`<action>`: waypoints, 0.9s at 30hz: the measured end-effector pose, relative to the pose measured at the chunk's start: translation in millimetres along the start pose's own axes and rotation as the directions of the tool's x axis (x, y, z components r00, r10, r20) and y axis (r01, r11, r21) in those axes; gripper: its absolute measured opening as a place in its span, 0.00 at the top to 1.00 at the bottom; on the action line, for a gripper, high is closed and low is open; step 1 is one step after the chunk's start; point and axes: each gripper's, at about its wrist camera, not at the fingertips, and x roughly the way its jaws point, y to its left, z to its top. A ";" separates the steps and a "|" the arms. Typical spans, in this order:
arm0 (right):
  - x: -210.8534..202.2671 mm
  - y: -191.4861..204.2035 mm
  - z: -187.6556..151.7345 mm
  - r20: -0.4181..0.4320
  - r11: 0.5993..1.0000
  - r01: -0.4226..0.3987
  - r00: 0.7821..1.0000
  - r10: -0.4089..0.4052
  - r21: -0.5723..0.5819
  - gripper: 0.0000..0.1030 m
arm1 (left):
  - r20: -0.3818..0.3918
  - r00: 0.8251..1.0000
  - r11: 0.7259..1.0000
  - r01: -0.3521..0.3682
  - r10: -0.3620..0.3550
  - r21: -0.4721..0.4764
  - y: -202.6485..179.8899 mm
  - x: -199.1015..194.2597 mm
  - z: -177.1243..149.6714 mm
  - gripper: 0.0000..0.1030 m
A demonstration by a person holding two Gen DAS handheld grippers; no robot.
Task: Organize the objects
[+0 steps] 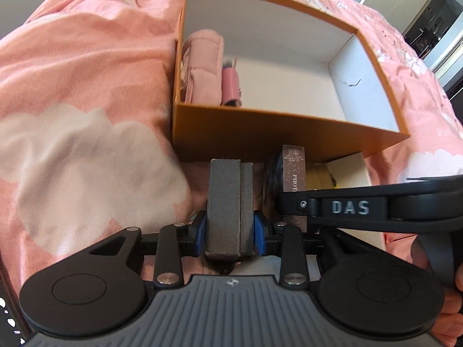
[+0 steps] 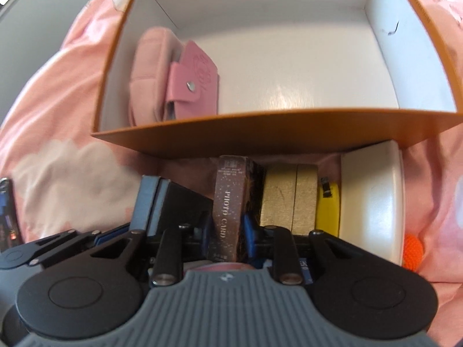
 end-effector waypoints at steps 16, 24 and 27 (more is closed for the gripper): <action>-78.0 -7.3 -1.8 0.166 0.991 -0.131 0.977 0.131 -0.016 0.77 | 0.141 0.988 0.997 0.056 -0.063 0.054 -28.4 -55.4 13.0 0.64; -117.7 -11.9 6.1 0.252 0.982 -0.184 0.949 0.190 -0.046 1.00 | 0.212 0.972 0.994 0.087 -0.099 0.065 -40.8 -74.0 26.3 0.64; -125.3 -9.1 10.5 0.280 0.985 -0.157 0.945 0.169 -0.066 1.00 | 0.230 0.970 0.995 0.067 -0.083 0.076 -44.2 -76.3 29.9 0.64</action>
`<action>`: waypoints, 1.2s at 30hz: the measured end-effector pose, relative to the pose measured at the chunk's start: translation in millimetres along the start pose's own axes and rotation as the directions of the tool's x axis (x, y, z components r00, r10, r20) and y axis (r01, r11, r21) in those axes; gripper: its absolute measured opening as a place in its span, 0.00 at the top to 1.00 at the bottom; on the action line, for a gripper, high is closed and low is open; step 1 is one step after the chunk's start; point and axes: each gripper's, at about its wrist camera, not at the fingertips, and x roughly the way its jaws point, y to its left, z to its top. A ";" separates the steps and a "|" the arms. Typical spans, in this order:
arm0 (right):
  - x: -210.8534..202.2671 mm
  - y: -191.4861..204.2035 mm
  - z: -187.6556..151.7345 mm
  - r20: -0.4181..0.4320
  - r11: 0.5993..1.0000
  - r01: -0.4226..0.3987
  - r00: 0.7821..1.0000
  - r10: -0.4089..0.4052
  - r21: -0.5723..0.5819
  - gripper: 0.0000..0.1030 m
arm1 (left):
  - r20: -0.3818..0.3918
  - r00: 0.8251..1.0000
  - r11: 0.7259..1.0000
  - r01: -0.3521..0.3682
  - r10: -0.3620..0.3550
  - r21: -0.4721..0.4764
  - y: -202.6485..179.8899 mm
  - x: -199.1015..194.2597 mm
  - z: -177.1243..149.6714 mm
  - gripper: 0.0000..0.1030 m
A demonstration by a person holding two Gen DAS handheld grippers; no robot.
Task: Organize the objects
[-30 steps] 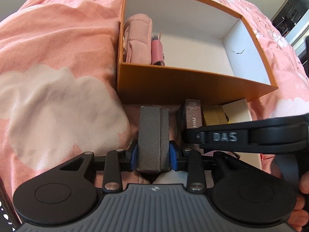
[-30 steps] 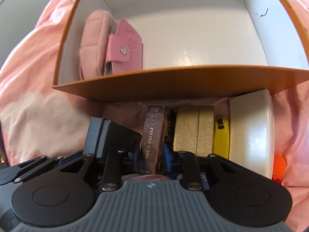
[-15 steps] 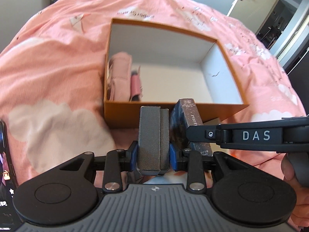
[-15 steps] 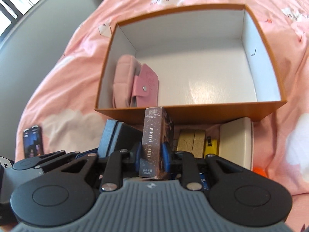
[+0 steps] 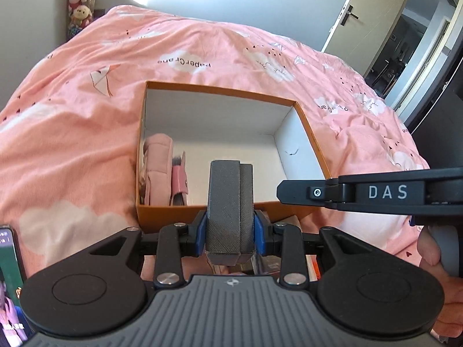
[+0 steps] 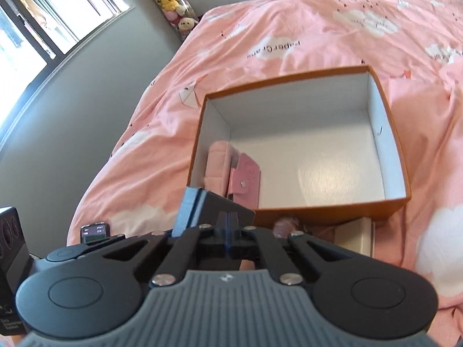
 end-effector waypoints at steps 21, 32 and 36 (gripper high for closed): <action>68.6 -34.0 -23.4 -0.175 0.978 0.205 0.962 -0.207 -0.031 0.57 | -0.004 1.000 1.000 -0.006 0.006 0.021 8.9 6.5 -11.3 0.64; 77.5 -40.5 -28.2 -0.211 0.978 0.208 0.955 -0.207 -0.017 0.72 | -0.005 1.000 1.000 -0.008 0.008 0.023 8.3 6.9 -10.8 0.64; 68.8 -38.2 -28.2 -0.188 0.979 0.205 0.961 -0.205 -0.023 0.77 | -0.005 1.000 1.000 -0.006 0.006 0.026 8.4 7.0 -10.9 0.64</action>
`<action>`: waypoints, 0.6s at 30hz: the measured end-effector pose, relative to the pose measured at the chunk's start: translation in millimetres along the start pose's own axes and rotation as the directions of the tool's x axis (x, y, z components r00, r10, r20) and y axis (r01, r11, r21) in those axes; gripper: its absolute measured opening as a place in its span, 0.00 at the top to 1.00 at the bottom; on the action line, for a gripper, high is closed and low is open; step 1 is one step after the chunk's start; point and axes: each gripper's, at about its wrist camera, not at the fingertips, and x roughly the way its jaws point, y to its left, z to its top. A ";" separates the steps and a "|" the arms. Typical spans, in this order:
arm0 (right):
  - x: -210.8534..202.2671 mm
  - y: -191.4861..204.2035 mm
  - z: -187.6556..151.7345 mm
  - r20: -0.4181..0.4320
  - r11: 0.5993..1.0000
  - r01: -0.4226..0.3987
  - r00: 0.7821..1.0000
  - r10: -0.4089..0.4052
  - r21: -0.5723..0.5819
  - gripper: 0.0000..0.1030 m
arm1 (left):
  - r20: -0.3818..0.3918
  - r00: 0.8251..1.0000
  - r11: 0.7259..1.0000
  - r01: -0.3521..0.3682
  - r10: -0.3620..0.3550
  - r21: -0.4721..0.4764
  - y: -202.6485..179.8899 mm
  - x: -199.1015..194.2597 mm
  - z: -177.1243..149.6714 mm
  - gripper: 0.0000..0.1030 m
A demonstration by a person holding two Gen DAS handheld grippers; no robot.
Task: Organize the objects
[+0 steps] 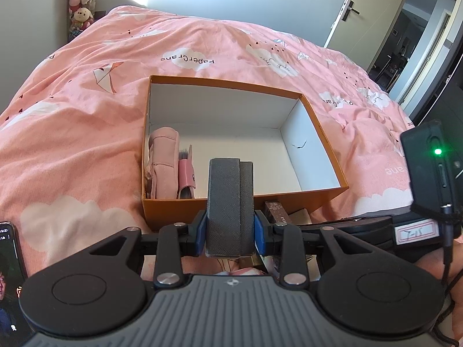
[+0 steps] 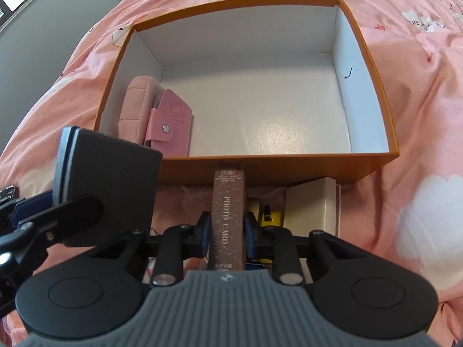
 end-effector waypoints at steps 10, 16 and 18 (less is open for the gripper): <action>-57.2 -0.4 -1.3 0.124 0.999 -0.043 0.991 0.046 -0.032 0.77 | 0.022 1.000 1.000 0.014 -0.015 0.020 -9.6 -1.1 8.5 0.64; -90.0 -0.3 14.8 0.220 0.996 -0.075 0.972 0.083 -0.044 0.77 | 0.061 0.997 0.998 0.042 -0.045 0.036 -19.6 -2.0 26.3 0.64; -94.5 0.2 23.5 0.247 0.996 -0.074 0.966 0.084 -0.048 0.77 | 0.082 0.996 0.999 0.045 -0.046 0.025 -20.4 -0.1 33.7 0.64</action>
